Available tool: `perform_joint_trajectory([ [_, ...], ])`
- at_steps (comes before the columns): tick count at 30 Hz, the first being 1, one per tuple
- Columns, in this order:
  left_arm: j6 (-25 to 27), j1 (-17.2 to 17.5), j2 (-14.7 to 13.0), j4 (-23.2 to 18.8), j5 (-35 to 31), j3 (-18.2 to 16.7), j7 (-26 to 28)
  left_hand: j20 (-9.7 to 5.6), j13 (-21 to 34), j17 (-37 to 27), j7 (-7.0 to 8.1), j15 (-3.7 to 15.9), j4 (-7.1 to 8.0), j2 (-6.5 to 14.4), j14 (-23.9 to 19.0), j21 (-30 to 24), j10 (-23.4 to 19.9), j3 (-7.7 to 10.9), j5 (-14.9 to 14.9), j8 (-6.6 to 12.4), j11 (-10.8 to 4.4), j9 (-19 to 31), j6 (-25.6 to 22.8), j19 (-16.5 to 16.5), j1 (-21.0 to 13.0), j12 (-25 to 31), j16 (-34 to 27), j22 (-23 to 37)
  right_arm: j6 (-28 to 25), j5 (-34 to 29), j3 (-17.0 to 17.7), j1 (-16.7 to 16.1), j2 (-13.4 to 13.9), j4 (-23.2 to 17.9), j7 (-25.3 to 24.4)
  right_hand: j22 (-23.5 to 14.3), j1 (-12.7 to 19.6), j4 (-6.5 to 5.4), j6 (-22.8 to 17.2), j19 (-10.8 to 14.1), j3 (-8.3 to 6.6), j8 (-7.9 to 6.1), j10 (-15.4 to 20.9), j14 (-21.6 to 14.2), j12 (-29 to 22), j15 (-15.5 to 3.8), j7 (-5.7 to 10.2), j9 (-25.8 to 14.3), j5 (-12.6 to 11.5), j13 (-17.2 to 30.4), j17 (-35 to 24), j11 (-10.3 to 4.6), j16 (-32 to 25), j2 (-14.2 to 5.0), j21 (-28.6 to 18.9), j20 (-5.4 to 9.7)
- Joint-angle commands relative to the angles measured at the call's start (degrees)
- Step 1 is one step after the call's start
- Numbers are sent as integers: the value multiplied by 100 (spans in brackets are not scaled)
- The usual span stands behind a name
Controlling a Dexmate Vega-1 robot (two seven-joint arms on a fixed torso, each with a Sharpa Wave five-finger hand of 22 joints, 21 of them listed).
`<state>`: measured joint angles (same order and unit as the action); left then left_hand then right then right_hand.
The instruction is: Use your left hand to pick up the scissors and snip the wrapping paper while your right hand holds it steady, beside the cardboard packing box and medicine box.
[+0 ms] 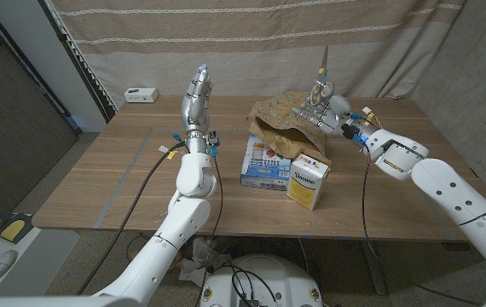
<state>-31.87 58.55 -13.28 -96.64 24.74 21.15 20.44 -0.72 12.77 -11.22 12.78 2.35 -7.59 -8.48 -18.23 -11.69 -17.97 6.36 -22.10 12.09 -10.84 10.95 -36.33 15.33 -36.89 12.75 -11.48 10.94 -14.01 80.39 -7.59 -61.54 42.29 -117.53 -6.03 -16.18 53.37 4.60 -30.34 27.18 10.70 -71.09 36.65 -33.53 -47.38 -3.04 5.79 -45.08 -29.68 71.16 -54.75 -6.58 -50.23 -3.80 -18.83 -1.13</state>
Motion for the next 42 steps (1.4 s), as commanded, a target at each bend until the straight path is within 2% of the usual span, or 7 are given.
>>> perform_joint_trajectory([
  [1,-47,-1,32,41,4,0,16,22,1,1,-15,561,2,52,-75,-54,-73,-27,-53,26,9,13,-71,28,-38,4,-26,14,-30,-69,-7,10,57,-28,-44,-135,-106,-31,86,171,67,66,624,-178,-4332,-911,-359,-973,13,9,-5,-371,-204,-12,-168,-60],
  [10,-105,29,78,87,-13,-7,54,8,-9,1,-14,574,6,65,-101,-59,-107,-32,-54,29,8,12,-100,36,-41,11,-34,15,27,-260,9,-10,123,-51,-102,-259,-272,-58,57,275,202,-40,791,-320,-4330,-900,-488,-1054,59,22,108,-326,-353,186,-319,-106],
  [19,-159,15,121,161,-14,-22,75,12,-20,1,-14,587,11,80,-122,-61,-128,-38,-54,31,7,10,-129,37,-43,12,-40,17,63,-397,-37,33,128,-1,-55,-269,-847,-266,447,273,500,-83,591,-146,-4301,-883,-681,-1280,171,22,283,-138,-373,482,-356,-184],
  [26,-244,36,170,228,-60,-53,136,12,-25,0,-14,588,13,86,-131,-63,-128,-41,-54,32,1,10,-143,39,-44,8,-42,17,116,-598,-48,66,184,10,-31,-237,-1150,-379,678,414,618,-24,493,-217,-4311,-878,-849,-1306,233,25,418,-108,-409,581,-400,-226],
  [32,-280,52,189,250,-102,-80,181,8,-29,0,-13,588,15,91,-127,-65,-126,-43,-54,32,5,9,-155,42,-46,5,-39,18,45,-705,-42,121,322,59,89,-194,-1370,-452,874,491,689,24,333,-168,-4303,-845,-979,-1341,283,28,520,40,-411,659,-410,-336],
  [35,-273,56,174,241,-126,-96,192,9,-30,0,-13,584,15,93,-131,-66,-125,-45,-54,32,5,9,-159,42,-46,3,-40,18,32,-779,-54,145,358,75,91,-147,-1664,-569,1029,612,750,82,215,-217,-4307,-751,-1138,-1365,338,27,587,119,-469,702,-429,-425],
  [42,-153,3,97,257,-153,-151,212,13,-36,0,-13,588,16,98,-127,-68,-114,-48,-53,32,14,8,-172,44,-49,-5,-37,19,-2,-982,8,131,548,44,129,-72,-1943,-660,1054,874,782,211,564,-402,-4362,-750,-1278,-1239,406,34,603,142,-654,769,-487,-422],
])
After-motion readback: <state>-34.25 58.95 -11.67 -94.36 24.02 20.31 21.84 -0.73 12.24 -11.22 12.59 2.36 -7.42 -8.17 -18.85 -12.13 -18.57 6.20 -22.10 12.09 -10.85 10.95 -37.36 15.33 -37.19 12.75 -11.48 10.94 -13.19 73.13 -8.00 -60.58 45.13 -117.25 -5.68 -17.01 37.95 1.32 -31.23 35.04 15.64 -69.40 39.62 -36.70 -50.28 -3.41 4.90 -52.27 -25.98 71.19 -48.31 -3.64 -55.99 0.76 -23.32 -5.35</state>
